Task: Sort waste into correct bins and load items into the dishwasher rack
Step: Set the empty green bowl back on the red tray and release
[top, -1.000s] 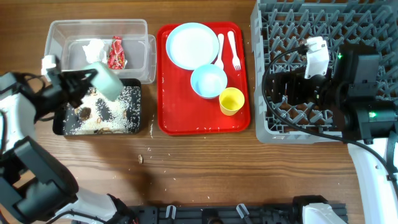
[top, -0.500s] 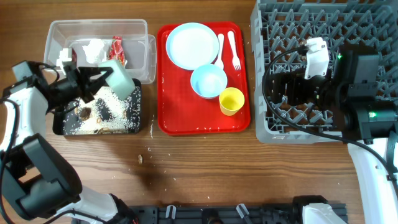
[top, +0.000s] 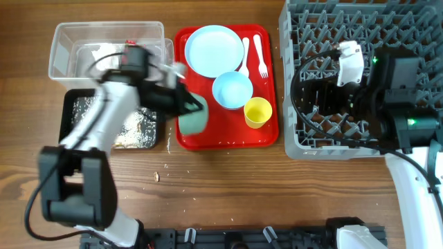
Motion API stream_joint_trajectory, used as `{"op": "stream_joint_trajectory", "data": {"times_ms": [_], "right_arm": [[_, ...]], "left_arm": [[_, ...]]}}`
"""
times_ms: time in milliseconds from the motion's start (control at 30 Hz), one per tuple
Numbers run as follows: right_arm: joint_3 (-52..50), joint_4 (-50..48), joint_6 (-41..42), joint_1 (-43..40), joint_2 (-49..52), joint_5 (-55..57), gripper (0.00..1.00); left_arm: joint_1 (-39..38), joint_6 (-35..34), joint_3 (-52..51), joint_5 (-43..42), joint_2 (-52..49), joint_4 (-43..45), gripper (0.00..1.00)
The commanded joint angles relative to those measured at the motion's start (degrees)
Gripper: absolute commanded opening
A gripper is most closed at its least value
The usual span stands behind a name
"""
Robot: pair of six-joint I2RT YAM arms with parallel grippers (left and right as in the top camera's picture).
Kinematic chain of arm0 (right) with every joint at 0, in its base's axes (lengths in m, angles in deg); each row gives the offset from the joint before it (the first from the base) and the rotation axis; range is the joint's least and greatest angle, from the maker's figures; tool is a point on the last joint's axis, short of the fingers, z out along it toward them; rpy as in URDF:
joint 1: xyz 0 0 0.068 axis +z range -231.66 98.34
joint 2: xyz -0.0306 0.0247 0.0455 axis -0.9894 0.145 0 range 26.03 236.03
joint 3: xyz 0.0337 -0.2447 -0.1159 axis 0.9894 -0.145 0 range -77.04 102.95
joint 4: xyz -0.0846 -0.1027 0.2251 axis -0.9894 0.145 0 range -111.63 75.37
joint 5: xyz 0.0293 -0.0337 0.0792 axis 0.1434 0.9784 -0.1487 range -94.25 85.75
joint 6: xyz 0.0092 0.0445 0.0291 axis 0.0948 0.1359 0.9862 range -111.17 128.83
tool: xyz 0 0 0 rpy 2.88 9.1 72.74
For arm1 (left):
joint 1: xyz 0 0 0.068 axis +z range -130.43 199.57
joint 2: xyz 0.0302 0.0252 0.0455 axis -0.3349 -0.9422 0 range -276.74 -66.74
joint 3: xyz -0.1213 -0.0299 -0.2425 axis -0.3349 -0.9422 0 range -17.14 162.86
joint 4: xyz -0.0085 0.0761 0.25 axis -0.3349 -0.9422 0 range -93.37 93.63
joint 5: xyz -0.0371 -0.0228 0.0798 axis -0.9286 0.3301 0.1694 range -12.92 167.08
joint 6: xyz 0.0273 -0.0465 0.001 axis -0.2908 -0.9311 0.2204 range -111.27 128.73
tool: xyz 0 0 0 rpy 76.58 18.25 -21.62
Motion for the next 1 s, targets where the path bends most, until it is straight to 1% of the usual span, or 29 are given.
{"op": "stream_joint_trajectory", "data": {"times_ms": [0, 67, 167, 200, 300, 333, 367, 400, 433, 567, 667, 800, 900, 967], "right_arm": [[1.3, -0.1, 1.8, 0.2, 1.1, -1.0, 1.00], [1.3, 0.0, 1.8, 0.2, 1.5, -1.0, 1.00], [1.3, 0.0, 3.0, 0.2, 1.9, -1.0, 1.00], [1.3, -0.1, 3.1, 0.2, 2.1, -1.0, 1.00], [1.3, 0.0, 3.1, 0.2, 2.4, -1.0, 1.00], [1.3, 0.0, 3.5, 0.2, 2.5, -1.0, 1.00], [1.3, -0.1, 4.0, 0.2, 2.6, -1.0, 1.00], [1.3, -0.1, 4.4, 0.2, 2.6, -0.9, 1.00], [1.3, -0.1, 4.4, 0.2, 2.6, -1.0, 1.00], [1.3, -0.5, 4.5, 0.2, 2.6, -1.0, 1.00], [1.3, -0.5, 4.5, 0.2, 2.6, -0.9, 1.00], [1.3, -0.4, 4.5, 0.2, 2.6, -0.9, 1.00], [1.3, -0.5, 4.5, 0.2, 2.6, -0.9, 1.00], [1.3, -0.5, 4.5, 0.2, 2.6, -0.9, 1.00]], "left_arm": [[-9.8, -7.1, -0.3, 29.8, -0.3, 0.4, 0.04], [-13.7, -8.2, -0.3, 34.8, -0.9, 1.4, 0.04], [-17.1, -8.2, -0.3, 36.4, -1.9, 3.6, 0.05], [-18.0, -8.2, -0.3, 36.3, -2.3, 4.6, 0.08], [-19.9, -8.2, -0.3, 36.3, -3.2, 6.6, 0.21], [-20.3, -8.2, -0.3, 36.3, -3.3, 7.0, 0.27], [-20.8, -8.2, -0.3, 36.3, -3.3, 7.4, 0.38], [-21.0, -8.2, -0.3, 36.3, -3.3, 7.6, 0.42], [-21.0, -8.2, -0.2, 36.3, -3.3, 7.8, 0.45], [-21.0, -8.2, 2.1, 36.3, -3.1, 7.3, 0.54], [-21.0, -7.8, 6.3, 35.8, -3.1, 6.8, 0.61], [-21.0, -7.6, 11.0, 35.3, -3.1, 7.9, 0.66], [-21.4, -7.0, 11.2, 31.1, -3.7, 12.2, 0.63], [-22.2, -5.5, 11.2, 30.5, -4.9, 13.2, 0.62]]}}
